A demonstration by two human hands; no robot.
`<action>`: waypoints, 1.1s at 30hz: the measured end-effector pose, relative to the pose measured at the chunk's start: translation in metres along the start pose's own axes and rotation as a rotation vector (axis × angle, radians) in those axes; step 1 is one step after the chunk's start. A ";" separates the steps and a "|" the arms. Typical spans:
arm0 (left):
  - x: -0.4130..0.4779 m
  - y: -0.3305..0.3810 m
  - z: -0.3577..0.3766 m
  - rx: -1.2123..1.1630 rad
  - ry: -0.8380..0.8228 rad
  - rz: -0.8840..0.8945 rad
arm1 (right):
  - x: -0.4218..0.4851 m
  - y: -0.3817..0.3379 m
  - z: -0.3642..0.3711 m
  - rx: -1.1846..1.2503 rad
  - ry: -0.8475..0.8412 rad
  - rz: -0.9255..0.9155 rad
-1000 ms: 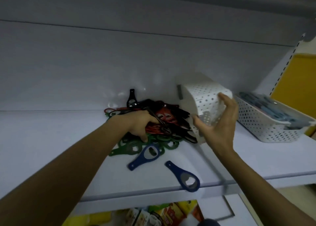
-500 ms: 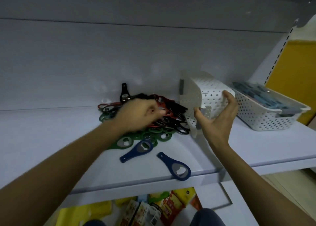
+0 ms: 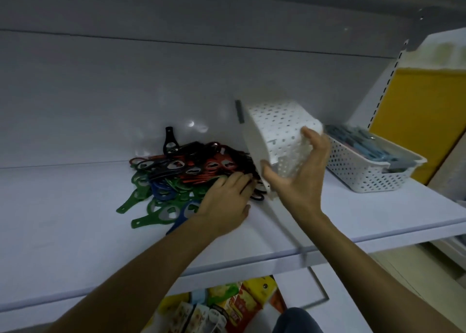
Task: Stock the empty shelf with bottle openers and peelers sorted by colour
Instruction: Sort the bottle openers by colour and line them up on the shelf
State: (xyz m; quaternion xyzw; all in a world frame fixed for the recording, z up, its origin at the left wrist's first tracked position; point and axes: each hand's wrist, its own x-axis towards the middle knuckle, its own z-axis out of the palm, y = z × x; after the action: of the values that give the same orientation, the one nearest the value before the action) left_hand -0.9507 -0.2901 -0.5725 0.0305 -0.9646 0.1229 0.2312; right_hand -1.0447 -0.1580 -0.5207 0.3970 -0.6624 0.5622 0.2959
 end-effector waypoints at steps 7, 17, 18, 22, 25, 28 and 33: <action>0.000 -0.002 -0.002 0.126 0.120 0.076 | 0.000 0.038 -0.020 0.223 0.442 0.732; -0.005 0.007 -0.005 0.194 0.123 -0.047 | 0.003 0.062 -0.023 0.361 0.442 1.195; -0.006 0.007 -0.006 0.200 0.120 -0.054 | 0.001 0.061 -0.023 0.339 0.407 1.196; -0.007 0.007 -0.009 0.189 0.119 -0.072 | -0.022 0.052 -0.022 0.356 0.456 1.102; -0.009 0.005 -0.009 0.220 0.130 -0.049 | -0.045 0.043 -0.019 0.372 0.455 1.034; -0.012 0.002 -0.011 0.178 0.118 -0.040 | -0.033 0.051 -0.022 0.394 0.427 1.018; 0.011 0.024 -0.012 -0.021 0.095 -0.014 | -0.019 0.080 -0.029 0.376 0.370 1.085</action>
State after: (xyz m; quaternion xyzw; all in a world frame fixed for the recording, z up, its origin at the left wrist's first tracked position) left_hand -0.9582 -0.2639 -0.5622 0.0291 -0.9536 0.1122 0.2777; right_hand -1.1049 -0.1219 -0.5720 -0.0564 -0.5974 0.7999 0.0019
